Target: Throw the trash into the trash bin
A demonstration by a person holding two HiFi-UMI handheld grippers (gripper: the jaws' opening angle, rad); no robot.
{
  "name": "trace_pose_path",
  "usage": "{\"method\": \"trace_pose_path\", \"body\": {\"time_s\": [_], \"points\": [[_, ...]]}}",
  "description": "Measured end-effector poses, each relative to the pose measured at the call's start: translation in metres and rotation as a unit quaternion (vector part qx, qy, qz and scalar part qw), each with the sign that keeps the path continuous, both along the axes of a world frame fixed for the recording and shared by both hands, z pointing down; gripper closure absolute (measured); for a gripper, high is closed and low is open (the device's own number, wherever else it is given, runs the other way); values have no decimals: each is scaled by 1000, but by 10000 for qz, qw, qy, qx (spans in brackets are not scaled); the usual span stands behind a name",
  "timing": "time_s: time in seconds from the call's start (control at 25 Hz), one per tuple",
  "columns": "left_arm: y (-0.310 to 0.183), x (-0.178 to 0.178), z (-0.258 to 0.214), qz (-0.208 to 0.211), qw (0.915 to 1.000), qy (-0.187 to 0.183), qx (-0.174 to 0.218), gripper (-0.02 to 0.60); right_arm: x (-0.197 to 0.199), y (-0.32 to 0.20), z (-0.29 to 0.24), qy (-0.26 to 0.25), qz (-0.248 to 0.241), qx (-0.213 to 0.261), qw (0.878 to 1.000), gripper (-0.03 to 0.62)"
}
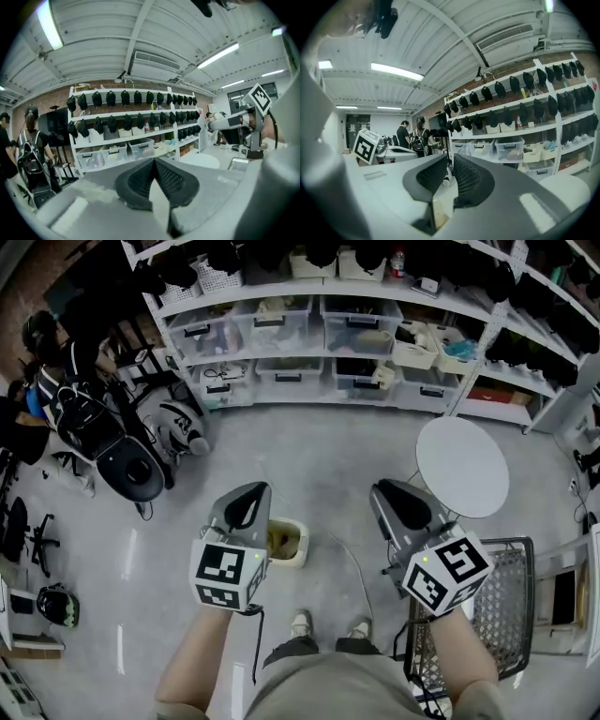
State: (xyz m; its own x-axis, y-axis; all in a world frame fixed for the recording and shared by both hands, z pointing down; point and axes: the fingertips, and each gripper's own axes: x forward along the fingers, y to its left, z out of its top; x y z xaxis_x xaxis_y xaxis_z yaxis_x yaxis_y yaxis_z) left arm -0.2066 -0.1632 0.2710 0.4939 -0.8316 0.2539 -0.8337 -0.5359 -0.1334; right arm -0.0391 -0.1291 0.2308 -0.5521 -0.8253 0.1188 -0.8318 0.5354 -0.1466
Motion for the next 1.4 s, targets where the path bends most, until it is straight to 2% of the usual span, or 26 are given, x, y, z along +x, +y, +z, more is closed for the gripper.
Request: {"method": "trace_pose_path", "body": {"time_s": [0.32,0.52,0.72,0.92,1.4], "points": [[31,41,-65,478,9958,-57,781,580,51,53,-58,85,485,627,9968,568],[52,64,-88,603,9930,43,1019,580,74,79,-81,125,651,746,9950,589],[70,86,-95,855,9906,61,1063,580,90,99,-83,304,787,851,9928,589],[71,95,-96,951,9900,-35,1040,580,95,103,-70,316,774,659,9943,589],[76,100,-88,884,9922,70,881,580,101,103,-70,304,762,709,9941,589]]}}
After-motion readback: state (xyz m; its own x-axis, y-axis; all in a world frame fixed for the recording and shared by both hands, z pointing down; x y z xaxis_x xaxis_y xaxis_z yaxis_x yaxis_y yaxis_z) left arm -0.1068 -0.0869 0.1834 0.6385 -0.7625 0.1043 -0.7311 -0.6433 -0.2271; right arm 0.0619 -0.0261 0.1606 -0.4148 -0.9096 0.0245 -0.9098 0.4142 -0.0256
